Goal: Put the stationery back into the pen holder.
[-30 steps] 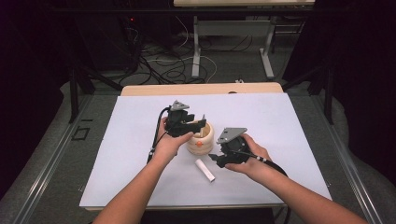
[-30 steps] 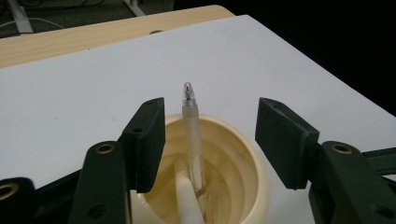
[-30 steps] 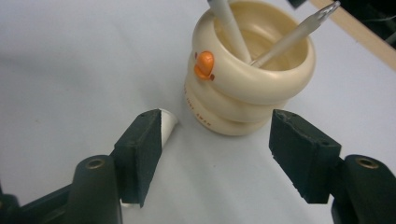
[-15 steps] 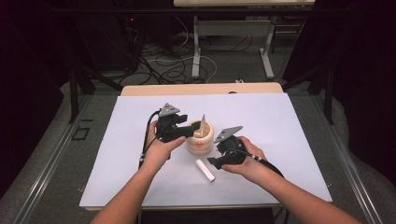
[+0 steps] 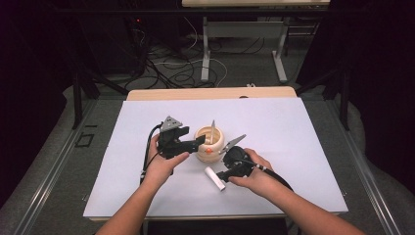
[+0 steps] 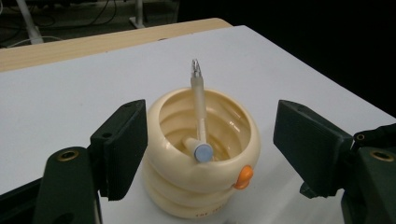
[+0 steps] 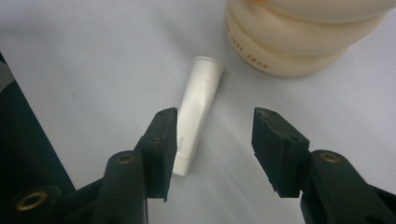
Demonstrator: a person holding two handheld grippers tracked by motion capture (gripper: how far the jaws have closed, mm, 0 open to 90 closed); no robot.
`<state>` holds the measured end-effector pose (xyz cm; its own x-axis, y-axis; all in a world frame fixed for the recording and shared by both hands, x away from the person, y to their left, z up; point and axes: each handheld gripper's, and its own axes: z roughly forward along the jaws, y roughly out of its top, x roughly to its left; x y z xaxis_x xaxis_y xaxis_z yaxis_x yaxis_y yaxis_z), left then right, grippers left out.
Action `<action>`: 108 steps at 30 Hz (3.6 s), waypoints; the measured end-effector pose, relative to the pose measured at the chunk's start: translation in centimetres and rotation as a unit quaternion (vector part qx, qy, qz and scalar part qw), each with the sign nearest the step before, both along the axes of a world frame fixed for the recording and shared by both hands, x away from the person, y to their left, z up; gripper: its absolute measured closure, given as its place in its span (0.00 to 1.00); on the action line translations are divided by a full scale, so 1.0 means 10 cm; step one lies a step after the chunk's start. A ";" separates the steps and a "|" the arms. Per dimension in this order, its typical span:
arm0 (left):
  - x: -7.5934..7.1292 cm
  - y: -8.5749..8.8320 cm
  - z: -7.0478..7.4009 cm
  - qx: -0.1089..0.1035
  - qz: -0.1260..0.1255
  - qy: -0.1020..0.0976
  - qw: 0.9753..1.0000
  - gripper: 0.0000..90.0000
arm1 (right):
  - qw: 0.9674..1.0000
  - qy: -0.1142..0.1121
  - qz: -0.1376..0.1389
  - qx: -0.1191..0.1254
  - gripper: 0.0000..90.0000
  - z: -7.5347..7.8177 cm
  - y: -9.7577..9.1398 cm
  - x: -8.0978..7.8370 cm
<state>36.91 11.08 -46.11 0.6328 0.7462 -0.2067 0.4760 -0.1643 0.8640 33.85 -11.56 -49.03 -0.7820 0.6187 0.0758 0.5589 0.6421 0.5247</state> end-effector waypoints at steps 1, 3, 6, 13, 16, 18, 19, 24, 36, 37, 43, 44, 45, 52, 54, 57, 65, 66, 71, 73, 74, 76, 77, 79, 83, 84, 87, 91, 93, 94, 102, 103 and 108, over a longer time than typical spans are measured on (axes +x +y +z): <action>-0.01 0.02 0.00 0.004 -0.005 0.002 1.000 0.29 | 1.000 0.005 -0.003 0.003 0.56 -0.02 0.01 -0.01; -0.03 0.03 -0.02 0.005 -0.006 0.003 1.000 0.29 | 1.000 0.008 -0.008 0.018 0.56 -0.05 0.01 -0.01; -0.07 0.05 -0.04 0.002 -0.007 0.006 1.000 0.29 | 0.999 0.011 -0.017 0.025 0.56 -0.10 0.00 -0.02; -0.14 0.07 -0.10 -0.007 -0.011 0.018 1.000 0.28 | 0.997 0.025 -0.055 0.040 0.63 -0.16 -0.01 -0.06; -0.16 0.09 -0.12 -0.005 -0.019 0.024 1.000 0.28 | 0.997 0.030 -0.052 0.045 0.63 -0.17 -0.02 -0.05; -0.17 0.08 -0.13 -0.005 -0.019 0.024 1.000 0.28 | 0.996 0.035 -0.061 0.047 0.63 -0.17 -0.02 -0.06; -0.18 0.08 -0.14 -0.005 -0.018 0.023 1.000 0.28 | 0.996 0.040 -0.066 0.049 0.63 -0.17 -0.02 -0.06; -0.19 0.08 -0.17 0.001 -0.023 0.033 0.999 0.28 | 0.994 0.053 -0.075 0.063 0.63 -0.19 0.01 -0.06; -0.18 0.10 -0.21 0.000 -0.023 0.038 0.999 0.28 | 0.994 0.066 -0.084 0.030 0.66 -0.27 0.09 -0.09; -0.19 0.10 -0.21 0.000 -0.022 0.040 0.999 0.28 | 0.994 0.065 -0.086 0.026 0.66 -0.28 0.09 -0.09; -0.18 0.10 -0.23 0.001 -0.021 0.045 0.999 0.28 | 0.991 0.089 -0.095 0.019 0.68 -0.36 0.12 -0.09; -0.18 0.09 -0.23 -0.001 -0.019 0.043 0.999 0.28 | 0.992 0.087 -0.087 0.022 0.68 -0.37 0.11 -0.08; -0.18 0.09 -0.24 -0.001 -0.018 0.042 0.999 0.28 | 0.992 0.087 -0.094 0.023 0.68 -0.38 0.12 -0.08; -0.18 0.08 -0.25 -0.001 -0.021 0.042 0.999 0.28 | 0.991 0.094 -0.094 0.020 0.71 -0.42 0.13 -0.07; -0.19 0.08 -0.25 0.000 -0.020 0.043 0.999 0.28 | 0.990 0.100 -0.099 0.018 0.72 -0.42 0.13 -0.08; -0.18 0.08 -0.25 -0.001 -0.020 0.042 0.999 0.28 | 0.990 0.102 -0.100 0.015 0.73 -0.42 0.13 -0.08; -0.18 0.08 -0.26 -0.001 -0.019 0.042 0.999 0.28 | 0.989 0.104 -0.102 0.015 0.74 -0.44 0.15 -0.08; -0.18 0.08 -0.26 -0.001 -0.019 0.043 0.999 0.28 | 0.989 0.102 -0.103 0.018 0.74 -0.44 0.15 -0.08; -0.19 0.07 -0.25 0.001 -0.019 0.037 0.999 0.28 | 0.989 0.106 -0.100 0.019 0.75 -0.44 0.13 -0.06; -0.20 0.07 -0.25 -0.001 -0.019 0.038 0.999 0.28 | 0.988 0.109 -0.107 0.030 0.76 -0.45 0.13 -0.06; -0.20 0.07 -0.25 0.000 -0.019 0.038 0.999 0.28 | 0.987 0.120 -0.107 0.023 0.76 -0.43 0.11 -0.05; -0.20 0.07 -0.25 0.001 -0.019 0.038 0.999 0.28 | 0.987 0.115 -0.111 0.033 0.78 -0.44 0.09 -0.03; -0.20 0.07 -0.25 0.002 -0.019 0.038 0.999 0.28 | 0.986 0.117 -0.111 0.036 0.79 -0.43 0.07 -0.02; -0.20 0.07 -0.25 0.004 -0.019 0.037 0.999 0.27 | 0.985 0.111 -0.115 0.066 0.79 -0.47 0.05 -0.01; -0.21 0.07 -0.25 0.001 -0.018 0.038 0.999 0.27 | 0.985 0.121 -0.107 0.060 0.79 -0.46 0.00 0.02; -0.21 0.07 -0.25 0.000 -0.018 0.039 0.999 0.27 | 0.984 0.115 -0.110 0.082 0.79 -0.48 0.01 0.01; -0.21 0.07 -0.24 -0.002 -0.018 0.040 0.999 0.27 | 0.985 0.132 -0.097 0.045 0.79 -0.43 -0.02 0.02; -0.21 0.07 -0.24 -0.006 -0.020 0.043 0.999 0.27 | 0.986 0.110 -0.102 0.067 0.79 -0.46 -0.04 0.01; -0.22 0.07 -0.23 -0.005 -0.022 0.042 0.999 0.27 | 0.984 0.106 -0.113 0.092 0.79 -0.48 -0.04 0.00; -0.22 0.06 -0.23 -0.009 -0.021 0.043 0.999 0.27 | 0.984 0.103 -0.109 0.094 0.79 -0.48 -0.05 0.00; -0.23 0.06 -0.18 -0.004 -0.025 0.038 0.999 0.27 | 0.984 0.102 -0.099 0.107 0.79 -0.37 -0.13 -0.08; -0.24 0.06 -0.17 -0.006 -0.025 0.038 0.999 0.27 | 0.983 0.091 -0.101 0.128 0.79 -0.38 -0.13 -0.09; -0.26 0.04 -0.13 -0.001 -0.024 0.020 1.000 0.27 | 0.982 0.076 -0.096 0.142 0.79 -0.31 -0.19 -0.12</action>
<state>34.32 11.44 -47.36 0.6591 0.7145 -0.2345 0.5018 -0.1857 0.8448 32.60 -13.48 -52.18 -0.6195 0.6902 0.3740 0.7410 0.3569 0.5688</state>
